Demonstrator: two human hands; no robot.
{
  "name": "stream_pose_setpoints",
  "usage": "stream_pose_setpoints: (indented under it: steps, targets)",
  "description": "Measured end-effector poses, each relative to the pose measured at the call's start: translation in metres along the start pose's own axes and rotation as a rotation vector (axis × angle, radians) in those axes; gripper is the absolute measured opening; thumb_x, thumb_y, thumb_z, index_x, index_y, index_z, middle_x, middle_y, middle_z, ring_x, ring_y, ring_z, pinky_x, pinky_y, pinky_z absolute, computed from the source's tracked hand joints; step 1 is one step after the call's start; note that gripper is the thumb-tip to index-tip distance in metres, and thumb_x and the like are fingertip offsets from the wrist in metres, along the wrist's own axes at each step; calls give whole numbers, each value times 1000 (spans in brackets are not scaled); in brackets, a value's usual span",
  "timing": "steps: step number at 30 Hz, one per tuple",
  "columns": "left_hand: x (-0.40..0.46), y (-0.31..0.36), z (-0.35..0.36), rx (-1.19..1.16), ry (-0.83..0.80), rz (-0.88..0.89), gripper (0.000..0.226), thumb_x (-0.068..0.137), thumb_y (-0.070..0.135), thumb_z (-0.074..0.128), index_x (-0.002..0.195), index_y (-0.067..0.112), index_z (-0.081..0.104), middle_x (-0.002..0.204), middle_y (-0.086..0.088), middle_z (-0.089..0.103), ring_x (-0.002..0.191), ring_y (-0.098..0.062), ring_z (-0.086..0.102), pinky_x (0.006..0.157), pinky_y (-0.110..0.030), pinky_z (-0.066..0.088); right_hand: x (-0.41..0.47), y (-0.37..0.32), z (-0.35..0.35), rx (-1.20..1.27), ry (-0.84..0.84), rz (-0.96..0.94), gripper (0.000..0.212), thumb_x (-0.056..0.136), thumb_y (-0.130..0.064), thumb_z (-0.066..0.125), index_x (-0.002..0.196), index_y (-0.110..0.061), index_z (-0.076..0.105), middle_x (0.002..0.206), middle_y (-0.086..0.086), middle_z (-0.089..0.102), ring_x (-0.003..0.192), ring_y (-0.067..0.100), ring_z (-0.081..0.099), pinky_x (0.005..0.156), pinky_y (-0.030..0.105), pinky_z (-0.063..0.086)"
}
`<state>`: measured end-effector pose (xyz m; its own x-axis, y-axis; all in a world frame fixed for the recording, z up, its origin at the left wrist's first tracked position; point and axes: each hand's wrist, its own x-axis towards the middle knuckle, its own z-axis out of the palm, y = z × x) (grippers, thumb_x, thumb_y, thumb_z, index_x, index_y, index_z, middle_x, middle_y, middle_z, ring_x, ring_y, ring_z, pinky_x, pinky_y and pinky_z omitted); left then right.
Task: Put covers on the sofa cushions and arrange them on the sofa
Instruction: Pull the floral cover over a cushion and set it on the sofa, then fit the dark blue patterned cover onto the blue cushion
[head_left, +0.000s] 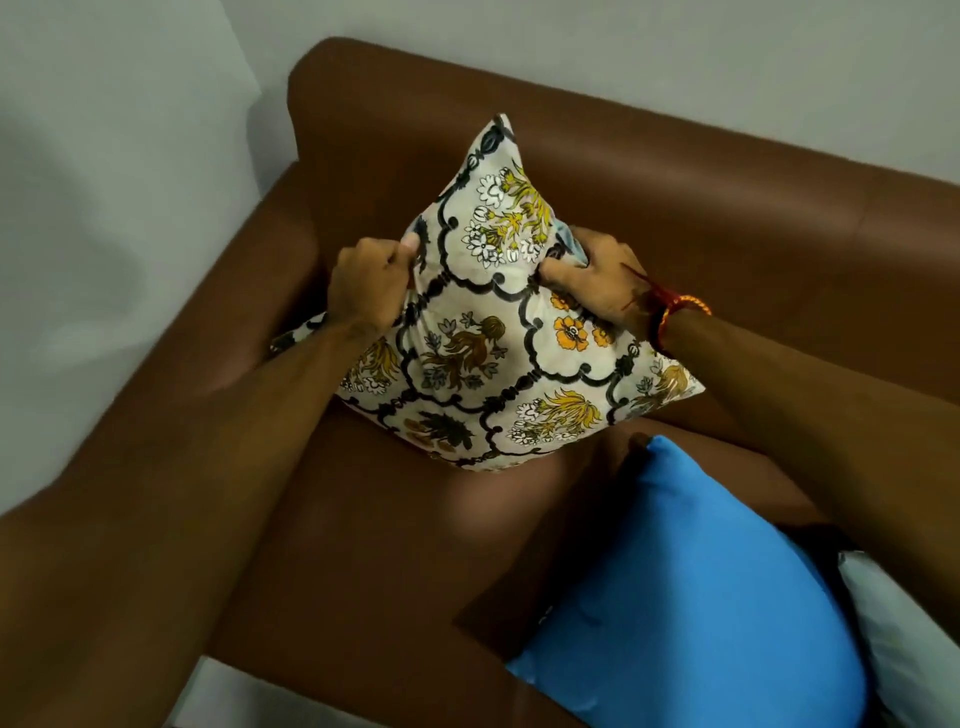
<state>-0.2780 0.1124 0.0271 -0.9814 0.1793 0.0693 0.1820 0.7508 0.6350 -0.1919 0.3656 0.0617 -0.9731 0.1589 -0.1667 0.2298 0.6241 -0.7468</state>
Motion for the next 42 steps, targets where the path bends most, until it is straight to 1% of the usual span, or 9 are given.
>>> stream_pose_setpoints:
  steps: [5, 10, 14, 16, 20, 24, 32, 36, 42]
  targets:
    - [-10, -12, 8, 33, 60, -40, 56, 111, 42, 43, 61, 17, 46, 54, 7, 42, 51, -20, 44, 56, -31, 34, -1, 6, 20, -58, 133, -18, 29, 86, -56, 55, 100, -31, 52, 79, -14, 65, 63, 4, 62, 58, 25, 48]
    - [-15, -11, 5, 26, 108, -25, 52, 113, 40, 37, 68, 17, 48, 60, 5, 46, 61, -23, 52, 62, -37, 46, -10, 8, 23, -49, 158, -17, 49, 92, -54, 52, 129, -21, 52, 102, 1, 75, 85, 26, 72, 81, 47, 63]
    - [-34, 2, 1, 72, 127, 33, 50, 113, 41, 29, 119, 8, 65, 111, -11, 67, 107, -30, 63, 95, -52, 53, -25, 11, 17, -133, 173, -54, 63, 96, -55, 49, 148, -20, 43, 138, 6, 64, 119, 28, 64, 100, 49, 55]
    - [-43, 10, 4, 117, 153, 67, 48, 113, 41, 33, 146, 10, 51, 142, -12, 58, 132, -28, 52, 109, -52, 46, -34, 14, 12, -202, 160, -72, 66, 96, -54, 48, 152, -19, 40, 146, 8, 58, 130, 30, 57, 106, 51, 49]
    - [-77, 36, 20, 282, 201, 288, 55, 109, 38, 42, 158, 14, 33, 167, -6, 32, 155, -25, 27, 124, -58, 27, -70, 36, -1, -536, 192, -154, 68, 97, -46, 52, 157, -16, 38, 159, 9, 46, 151, 32, 35, 122, 51, 31]
    - [-137, 74, 60, 397, -30, 596, 64, 107, 42, 42, 163, 18, 21, 171, -3, 20, 159, -22, 16, 125, -64, 19, -132, 80, -7, -748, 145, -217, 79, 94, -42, 57, 163, -14, 29, 172, 5, 25, 160, 31, 21, 128, 55, 20]
    - [-299, 104, 149, 492, -371, 851, 73, 101, 45, 54, 160, 9, 31, 168, -10, 28, 157, -23, 25, 126, -61, 21, -322, 212, -13, -1048, -278, -387, 83, 83, -25, 65, 160, -11, 38, 169, 8, 32, 156, 34, 34, 125, 57, 31]
    - [-394, 96, 177, 532, -578, 1035, 78, 91, 52, 66, 149, 4, 49, 161, -16, 42, 151, -28, 40, 120, -66, 31, -436, 276, -12, -1102, -366, -395, 79, 85, -5, 37, 163, -8, 28, 173, 9, 22, 159, 32, 25, 123, 53, 36]
    - [-480, 69, 204, 657, -611, 883, 102, 92, 74, 48, 157, -2, 27, 169, -19, 22, 158, -31, 22, 123, -68, 21, -487, 321, 18, -1155, -216, -386, 62, 102, 3, 16, 164, -4, 23, 172, 13, 23, 157, 34, 29, 118, 56, 40]
